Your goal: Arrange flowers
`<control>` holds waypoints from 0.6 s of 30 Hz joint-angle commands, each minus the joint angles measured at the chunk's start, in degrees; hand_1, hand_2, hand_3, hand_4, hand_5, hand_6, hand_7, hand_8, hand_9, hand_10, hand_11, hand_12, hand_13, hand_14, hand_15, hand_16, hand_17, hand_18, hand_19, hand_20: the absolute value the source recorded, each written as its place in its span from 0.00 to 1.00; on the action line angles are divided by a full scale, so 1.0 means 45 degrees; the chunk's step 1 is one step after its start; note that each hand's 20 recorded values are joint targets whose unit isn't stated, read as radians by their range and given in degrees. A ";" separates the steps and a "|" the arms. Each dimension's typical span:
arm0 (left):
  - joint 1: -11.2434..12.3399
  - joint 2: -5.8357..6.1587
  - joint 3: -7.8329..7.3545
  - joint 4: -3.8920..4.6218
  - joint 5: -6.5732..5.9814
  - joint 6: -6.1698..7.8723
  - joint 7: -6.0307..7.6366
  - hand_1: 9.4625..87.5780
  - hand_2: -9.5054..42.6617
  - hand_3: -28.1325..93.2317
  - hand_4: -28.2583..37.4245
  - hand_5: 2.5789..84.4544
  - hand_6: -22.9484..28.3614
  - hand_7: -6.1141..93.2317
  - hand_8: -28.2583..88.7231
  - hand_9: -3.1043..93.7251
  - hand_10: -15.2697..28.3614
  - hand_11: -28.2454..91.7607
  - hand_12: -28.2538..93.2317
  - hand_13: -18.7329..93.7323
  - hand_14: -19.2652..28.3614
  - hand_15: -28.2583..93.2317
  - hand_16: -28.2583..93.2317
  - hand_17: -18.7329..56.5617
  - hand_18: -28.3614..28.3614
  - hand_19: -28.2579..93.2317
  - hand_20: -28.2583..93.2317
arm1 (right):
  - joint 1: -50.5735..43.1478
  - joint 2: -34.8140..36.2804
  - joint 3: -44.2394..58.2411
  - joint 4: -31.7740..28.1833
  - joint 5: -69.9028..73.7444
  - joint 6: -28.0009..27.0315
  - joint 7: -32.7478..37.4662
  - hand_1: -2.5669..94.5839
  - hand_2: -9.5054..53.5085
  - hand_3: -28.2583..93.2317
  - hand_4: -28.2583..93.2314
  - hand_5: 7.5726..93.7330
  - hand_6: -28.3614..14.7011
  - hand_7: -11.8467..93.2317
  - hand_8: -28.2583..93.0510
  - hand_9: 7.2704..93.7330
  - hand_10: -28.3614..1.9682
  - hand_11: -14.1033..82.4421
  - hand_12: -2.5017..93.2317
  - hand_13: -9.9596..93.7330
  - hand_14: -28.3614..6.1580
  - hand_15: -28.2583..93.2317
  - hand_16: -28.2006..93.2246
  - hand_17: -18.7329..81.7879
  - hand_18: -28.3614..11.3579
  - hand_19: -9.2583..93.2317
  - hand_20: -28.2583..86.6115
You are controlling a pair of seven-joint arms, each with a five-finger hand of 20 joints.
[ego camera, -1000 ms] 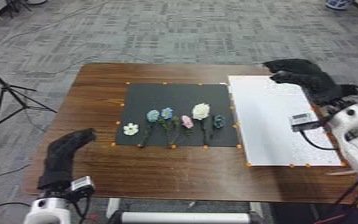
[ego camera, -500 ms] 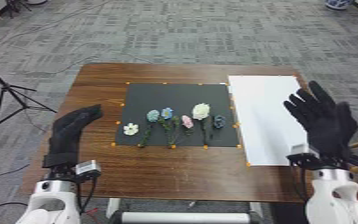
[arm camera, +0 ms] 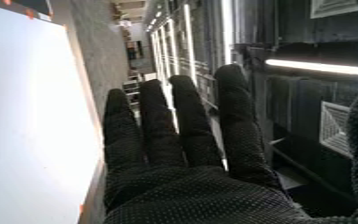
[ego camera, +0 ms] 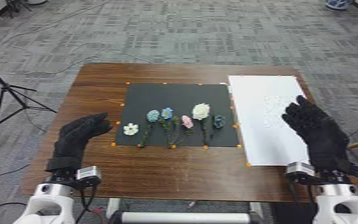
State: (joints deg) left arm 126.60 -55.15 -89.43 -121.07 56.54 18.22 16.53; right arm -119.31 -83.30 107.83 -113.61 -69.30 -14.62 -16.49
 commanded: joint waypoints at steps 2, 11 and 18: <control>0.0016 -0.0276 0.0048 -0.0022 0.0025 0.0192 -0.0026 0.24 0.22 0.80 0.07 0.61 0.49 0.24 0.16 0.59 0.68 0.40 0.32 0.57 0.78 0.44 0.21 0.34 0.74 0.37 0.40 | 0.0125 0.0256 -0.0728 0.0212 -0.0972 0.1731 -0.1979 0.15 0.04 0.88 0.09 0.42 0.65 0.24 0.17 0.40 0.49 0.20 0.18 0.39 0.53 0.29 0.36 0.38 0.47 0.10 0.47; 0.0265 -0.0343 -0.0039 -0.0022 0.0051 0.0567 -0.0114 0.24 0.22 0.80 0.07 0.61 0.49 0.24 0.16 0.58 0.68 0.41 0.32 0.57 0.78 0.43 0.21 0.34 0.74 0.37 0.39 | -0.0097 0.0365 -0.0969 0.0130 -0.0613 0.2611 -0.2058 0.12 0.08 0.88 0.08 0.40 0.67 0.24 0.16 0.38 0.50 0.19 0.18 0.36 0.53 0.30 0.34 0.35 0.35 0.10 0.45; -0.0045 -0.0453 0.0348 -0.0030 0.1134 0.1900 -0.0797 0.26 0.28 0.79 0.04 0.62 0.48 0.25 0.16 0.60 0.68 0.41 0.32 0.57 0.78 0.44 0.22 0.34 0.73 0.38 0.40 | -0.0132 0.0489 -0.1198 -0.0071 -0.0417 0.3227 -0.1616 0.06 0.20 0.87 0.06 0.42 0.67 0.24 0.16 0.41 0.50 0.20 0.17 0.39 0.52 0.31 0.33 0.36 0.37 0.10 0.45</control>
State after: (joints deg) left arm 127.21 -55.93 -89.35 -121.06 56.92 20.56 16.30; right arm -118.80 -81.47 103.52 -112.31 -71.18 -2.81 -25.17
